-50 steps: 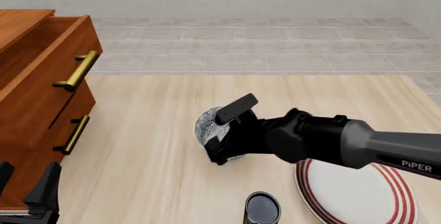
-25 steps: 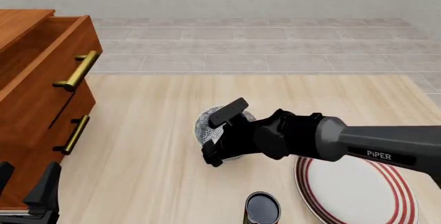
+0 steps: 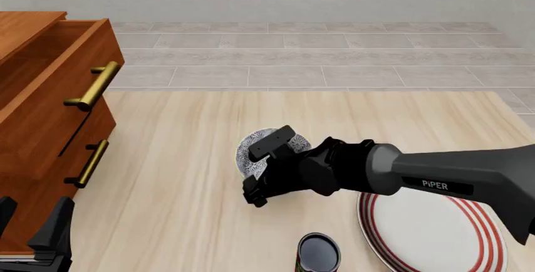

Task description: Put the bowl on the plate.

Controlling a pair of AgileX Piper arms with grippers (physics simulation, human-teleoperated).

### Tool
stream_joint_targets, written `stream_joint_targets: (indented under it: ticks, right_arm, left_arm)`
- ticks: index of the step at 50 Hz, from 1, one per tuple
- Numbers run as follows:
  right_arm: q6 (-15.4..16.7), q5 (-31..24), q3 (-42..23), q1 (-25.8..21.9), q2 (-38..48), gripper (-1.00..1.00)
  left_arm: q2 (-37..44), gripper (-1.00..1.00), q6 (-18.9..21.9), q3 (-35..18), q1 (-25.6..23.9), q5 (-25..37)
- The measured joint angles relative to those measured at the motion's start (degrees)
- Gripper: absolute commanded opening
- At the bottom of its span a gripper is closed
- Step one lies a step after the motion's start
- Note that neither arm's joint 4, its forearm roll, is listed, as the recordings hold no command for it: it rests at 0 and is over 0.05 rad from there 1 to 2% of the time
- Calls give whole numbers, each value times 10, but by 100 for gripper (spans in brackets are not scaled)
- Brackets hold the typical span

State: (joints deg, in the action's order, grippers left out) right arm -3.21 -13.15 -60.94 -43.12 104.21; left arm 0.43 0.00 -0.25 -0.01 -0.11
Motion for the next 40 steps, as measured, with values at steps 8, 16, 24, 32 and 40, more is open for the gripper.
stream_joint_targets:
  ticks: [8, 16, 24, 32, 40]
  right_arm:
    - [-3, 4, 5, -2, 2, 100]
    - [10, 4, -2, -1, -1, -100]
    - [18, 2, -8, 3, -2, -100]
    - [27, -4, -15, 7, -4, -100]
    - [38, -16, -28, 15, -6, -100]
  left_arm:
    - [0, 100, 0, 0, 0, 0]
    - [0, 100, 0, 0, 0, 0]
    - [0, 100, 0, 0, 0, 0]
    - [0, 100, 0, 0, 0, 0]
    - [0, 100, 0, 0, 0, 0]
